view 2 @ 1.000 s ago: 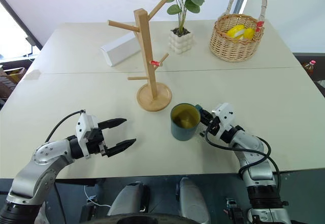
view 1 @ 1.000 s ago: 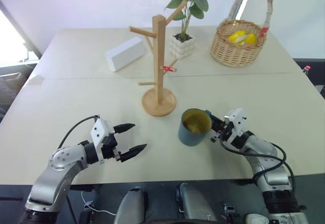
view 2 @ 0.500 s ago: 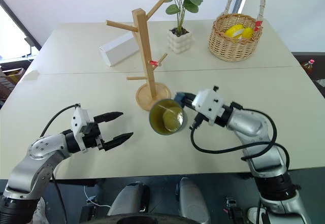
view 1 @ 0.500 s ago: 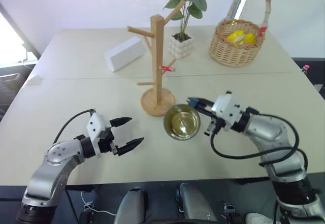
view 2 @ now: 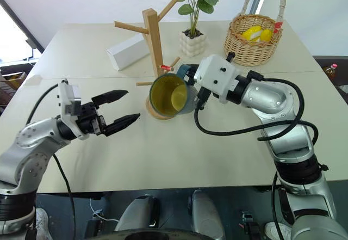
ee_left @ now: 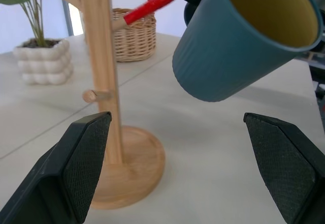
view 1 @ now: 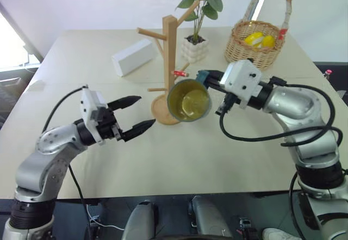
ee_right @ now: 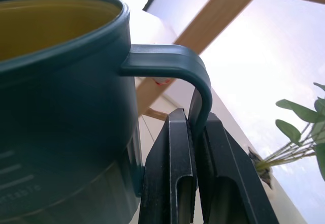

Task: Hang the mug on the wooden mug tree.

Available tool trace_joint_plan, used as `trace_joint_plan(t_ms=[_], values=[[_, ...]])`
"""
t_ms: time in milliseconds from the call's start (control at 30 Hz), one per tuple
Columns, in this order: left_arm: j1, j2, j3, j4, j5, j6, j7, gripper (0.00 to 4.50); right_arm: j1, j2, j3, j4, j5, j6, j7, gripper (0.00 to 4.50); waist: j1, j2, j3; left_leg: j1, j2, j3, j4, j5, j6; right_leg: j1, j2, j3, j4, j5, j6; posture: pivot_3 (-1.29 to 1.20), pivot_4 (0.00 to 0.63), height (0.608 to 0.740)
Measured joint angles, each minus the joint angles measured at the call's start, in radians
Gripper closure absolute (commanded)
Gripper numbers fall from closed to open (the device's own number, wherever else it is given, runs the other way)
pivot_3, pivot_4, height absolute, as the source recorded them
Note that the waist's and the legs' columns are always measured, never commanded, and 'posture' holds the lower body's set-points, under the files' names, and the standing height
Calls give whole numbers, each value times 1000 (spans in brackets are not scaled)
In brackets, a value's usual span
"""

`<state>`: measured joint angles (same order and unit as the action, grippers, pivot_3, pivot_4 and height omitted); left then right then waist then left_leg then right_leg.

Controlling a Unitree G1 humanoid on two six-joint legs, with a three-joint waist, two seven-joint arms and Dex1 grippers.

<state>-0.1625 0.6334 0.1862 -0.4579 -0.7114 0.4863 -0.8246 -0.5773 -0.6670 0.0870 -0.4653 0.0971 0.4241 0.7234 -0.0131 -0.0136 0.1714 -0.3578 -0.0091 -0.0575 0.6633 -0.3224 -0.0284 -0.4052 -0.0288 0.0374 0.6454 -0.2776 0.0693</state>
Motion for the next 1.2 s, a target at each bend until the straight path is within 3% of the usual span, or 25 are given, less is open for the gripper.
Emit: trace_joint_plan(t_ms=[1200], values=[[22,0,-1,-45,-17,9,65,0,-180,62,159,151,-155,0,13,4490,-1,0,0,0,0,0,0,0,0,-1,0,0,0,0,0,0,150,740]])
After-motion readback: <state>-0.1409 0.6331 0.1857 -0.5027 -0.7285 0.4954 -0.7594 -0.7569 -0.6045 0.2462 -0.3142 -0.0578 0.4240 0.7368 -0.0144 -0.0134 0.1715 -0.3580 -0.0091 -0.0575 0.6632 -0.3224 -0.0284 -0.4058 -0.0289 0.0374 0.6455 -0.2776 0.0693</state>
